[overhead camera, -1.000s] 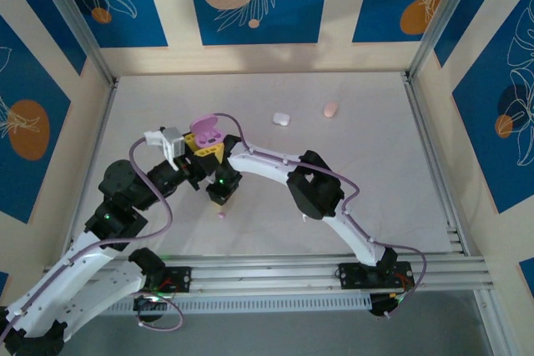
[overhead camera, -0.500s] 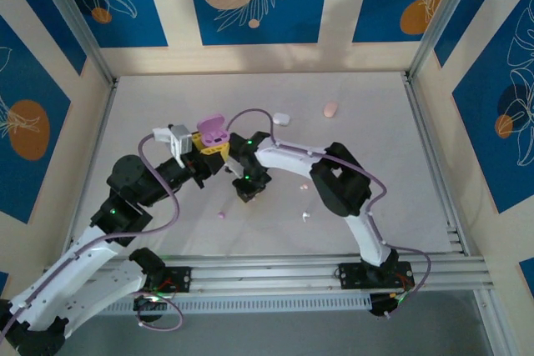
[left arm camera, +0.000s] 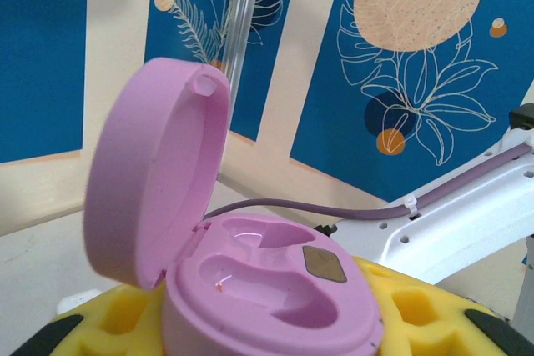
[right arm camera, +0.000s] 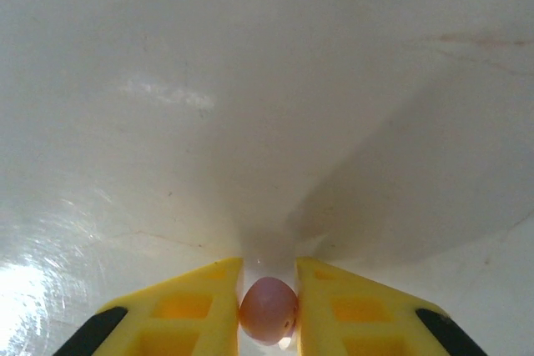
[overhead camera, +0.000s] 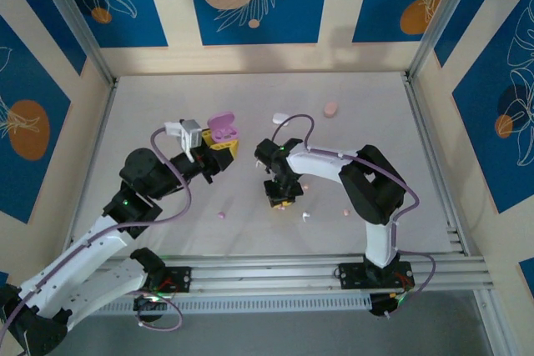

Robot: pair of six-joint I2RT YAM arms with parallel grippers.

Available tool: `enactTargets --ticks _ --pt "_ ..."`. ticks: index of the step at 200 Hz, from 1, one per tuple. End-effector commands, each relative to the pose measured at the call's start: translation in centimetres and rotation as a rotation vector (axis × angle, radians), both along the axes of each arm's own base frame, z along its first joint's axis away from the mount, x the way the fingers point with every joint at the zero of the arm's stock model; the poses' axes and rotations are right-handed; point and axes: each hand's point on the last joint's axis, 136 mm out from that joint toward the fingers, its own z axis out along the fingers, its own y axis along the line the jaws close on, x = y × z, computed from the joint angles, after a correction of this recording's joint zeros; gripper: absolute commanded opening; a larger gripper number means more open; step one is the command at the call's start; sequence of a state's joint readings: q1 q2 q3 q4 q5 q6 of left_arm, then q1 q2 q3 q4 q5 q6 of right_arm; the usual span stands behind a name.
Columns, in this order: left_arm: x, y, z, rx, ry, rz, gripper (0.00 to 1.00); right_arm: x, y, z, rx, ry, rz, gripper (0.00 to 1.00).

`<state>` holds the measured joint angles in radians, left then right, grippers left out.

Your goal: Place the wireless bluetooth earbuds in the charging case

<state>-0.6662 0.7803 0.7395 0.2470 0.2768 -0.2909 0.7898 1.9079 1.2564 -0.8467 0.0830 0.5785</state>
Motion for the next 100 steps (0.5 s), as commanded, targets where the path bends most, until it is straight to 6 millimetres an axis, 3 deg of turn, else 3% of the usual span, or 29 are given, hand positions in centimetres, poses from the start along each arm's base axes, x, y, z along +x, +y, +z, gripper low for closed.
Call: enactTargets --ticks 1,52,100 --pt "-0.89 -0.08 1.15 -0.041 -0.033 -0.031 0.32 0.07 -0.07 -0.22 -0.025 -0.001 -0.019 0.24" --pt "-0.85 0.01 0.90 -0.044 -0.028 -0.026 0.32 0.19 -0.35 -0.37 -0.059 -0.002 0.036 0.30" --pt "-0.83 -0.03 0.81 -0.044 -0.024 -0.028 0.32 0.08 -0.18 -0.72 -0.067 0.009 0.042 0.29"
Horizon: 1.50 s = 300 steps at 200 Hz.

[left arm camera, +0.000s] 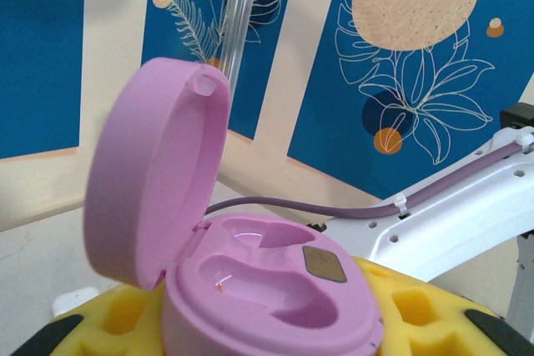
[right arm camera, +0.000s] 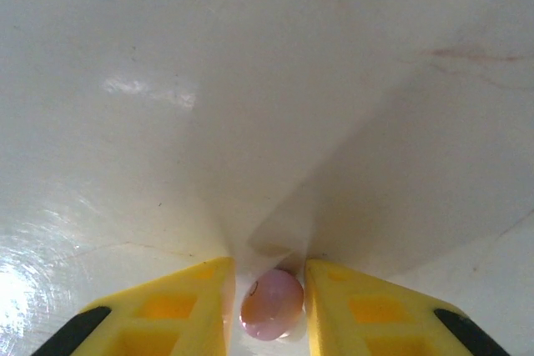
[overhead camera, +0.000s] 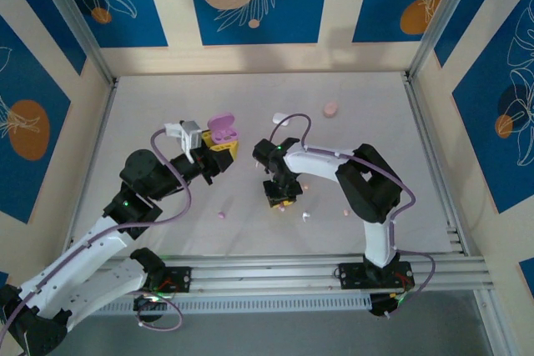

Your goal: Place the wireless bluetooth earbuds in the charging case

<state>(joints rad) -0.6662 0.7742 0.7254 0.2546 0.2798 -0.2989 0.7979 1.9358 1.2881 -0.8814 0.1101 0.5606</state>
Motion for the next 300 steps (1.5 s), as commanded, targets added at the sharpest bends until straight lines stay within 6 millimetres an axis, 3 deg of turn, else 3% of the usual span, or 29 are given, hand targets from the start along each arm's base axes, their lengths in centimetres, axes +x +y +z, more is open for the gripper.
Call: enactTargets --ticks 1,93,132,166,191,212,236,257,300 --pt "-0.7 0.0 1.1 -0.040 -0.030 -0.024 0.32 0.0 0.0 -0.5 -0.029 0.007 0.015 0.28" --pt "-0.7 -0.1 1.0 -0.041 -0.026 -0.025 0.32 -0.7 -0.1 -1.3 -0.056 0.038 0.024 0.23" --pt "-0.7 0.0 0.9 -0.038 -0.025 -0.021 0.32 -0.2 0.6 0.3 0.005 0.007 0.015 0.18" --pt "-0.5 0.0 0.4 -0.025 -0.021 -0.011 0.32 1.0 2.7 5.2 0.301 -0.035 -0.018 0.17" --pt "-0.2 -0.1 -0.2 -0.010 -0.020 -0.004 0.32 1.6 4.5 11.8 0.714 -0.009 -0.040 0.17" --pt "0.1 -0.2 -0.6 0.000 -0.020 0.002 0.32 1.6 4.4 17.1 1.001 0.040 -0.015 0.17" --pt "0.3 -0.5 -1.0 0.014 -0.021 -0.001 0.32 1.8 3.4 21.4 1.213 0.085 0.016 0.18" --pt "0.5 -0.7 -1.5 0.032 -0.020 -0.001 0.32 2.3 2.1 23.7 1.347 0.137 0.015 0.18" --pt "0.8 -1.3 -3.3 0.096 -0.043 -0.011 0.33 3.3 0.7 25.4 1.416 0.163 0.002 0.18"
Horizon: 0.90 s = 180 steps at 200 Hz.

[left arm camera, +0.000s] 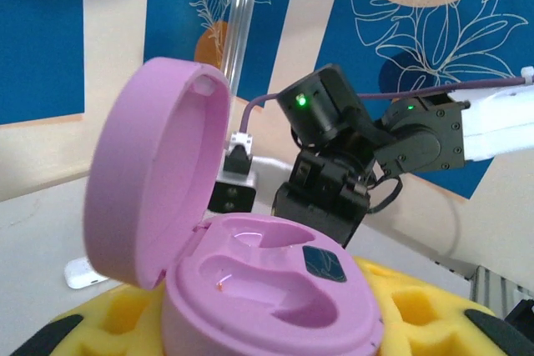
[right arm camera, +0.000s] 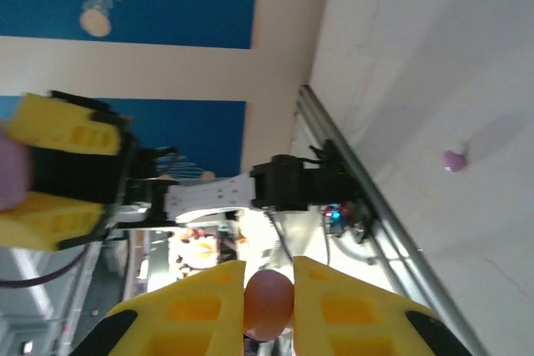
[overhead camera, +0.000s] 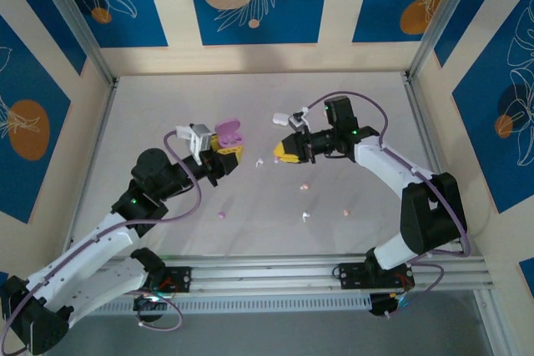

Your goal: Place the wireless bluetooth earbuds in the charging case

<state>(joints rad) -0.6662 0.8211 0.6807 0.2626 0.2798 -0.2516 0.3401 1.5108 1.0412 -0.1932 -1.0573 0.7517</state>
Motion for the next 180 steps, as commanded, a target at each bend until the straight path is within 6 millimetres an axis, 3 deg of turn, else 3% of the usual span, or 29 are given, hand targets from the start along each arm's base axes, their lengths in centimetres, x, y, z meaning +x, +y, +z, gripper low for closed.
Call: enactTargets --ticks 1,64,159,180 --pt "-0.2 -0.4 0.1 0.019 -0.069 -0.018 0.33 -1.3 -0.4 3.1 0.118 0.004 0.096 0.18" --pt "-0.7 -2.0 -2.0 0.093 -0.127 -0.111 0.33 -1.7 -0.5 4.7 0.145 0.001 0.114 0.19" --pt "0.5 -2.6 -4.0 0.140 -0.135 -0.096 0.35 0.6 -0.9 2.2 -0.012 0.193 -0.175 0.20" --pt "0.6 -2.6 -4.2 0.151 -0.143 -0.090 0.35 0.1 -0.7 2.7 0.023 0.206 -0.175 0.19"
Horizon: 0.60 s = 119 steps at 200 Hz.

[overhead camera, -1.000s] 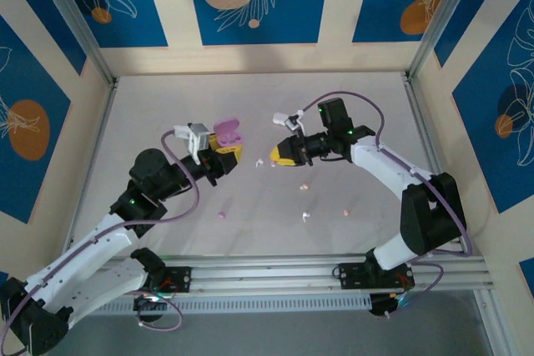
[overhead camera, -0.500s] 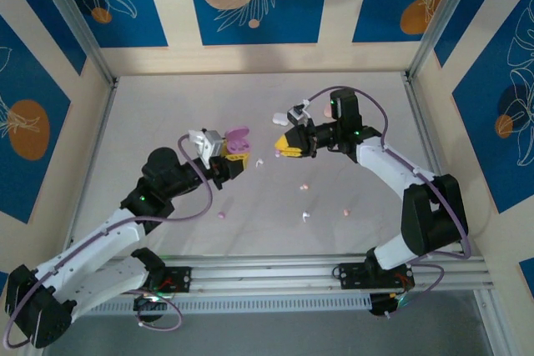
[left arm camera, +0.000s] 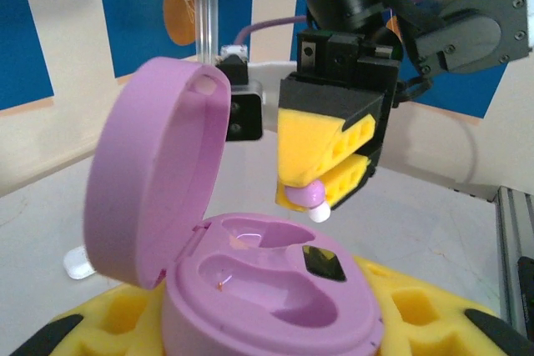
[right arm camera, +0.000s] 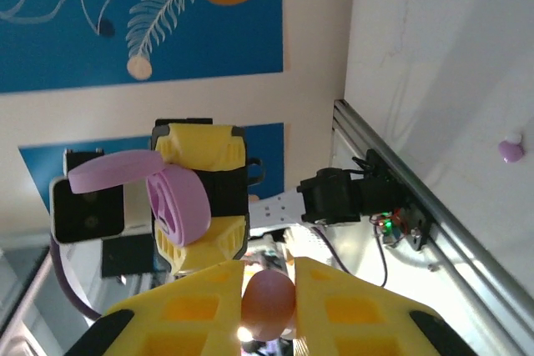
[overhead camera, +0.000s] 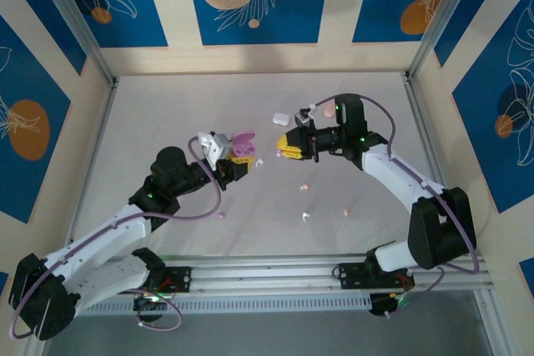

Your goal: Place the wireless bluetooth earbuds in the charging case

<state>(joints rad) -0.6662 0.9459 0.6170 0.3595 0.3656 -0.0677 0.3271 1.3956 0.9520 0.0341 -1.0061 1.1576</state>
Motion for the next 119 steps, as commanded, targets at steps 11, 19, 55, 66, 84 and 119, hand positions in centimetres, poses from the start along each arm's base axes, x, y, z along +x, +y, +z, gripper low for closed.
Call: enactTargets --ticks 11,19,55,66,84,119 --pt "0.0 -0.3 0.5 -0.001 -0.062 -0.008 0.35 -0.2 -0.1 0.7 0.012 0.051 -0.055 0.20" --pt "-0.1 -0.4 0.4 -0.003 -0.065 -0.011 0.35 -0.4 -0.1 1.1 0.019 0.044 -0.053 0.20" --pt "0.2 -0.6 -0.1 -0.004 -0.079 -0.013 0.35 -1.9 -0.2 2.8 0.074 -0.017 0.033 0.20" --pt "0.3 -0.6 0.1 -0.013 -0.090 -0.010 0.35 -2.3 -0.2 3.1 0.082 -0.032 0.055 0.20" --pt "0.3 -0.6 0.3 -0.025 -0.111 -0.007 0.35 -2.9 -0.3 3.7 0.095 -0.066 0.091 0.20" --pt "0.4 -0.8 0.7 -0.016 -0.143 -0.014 0.35 -3.1 -0.5 4.7 0.095 -0.099 0.113 0.20"
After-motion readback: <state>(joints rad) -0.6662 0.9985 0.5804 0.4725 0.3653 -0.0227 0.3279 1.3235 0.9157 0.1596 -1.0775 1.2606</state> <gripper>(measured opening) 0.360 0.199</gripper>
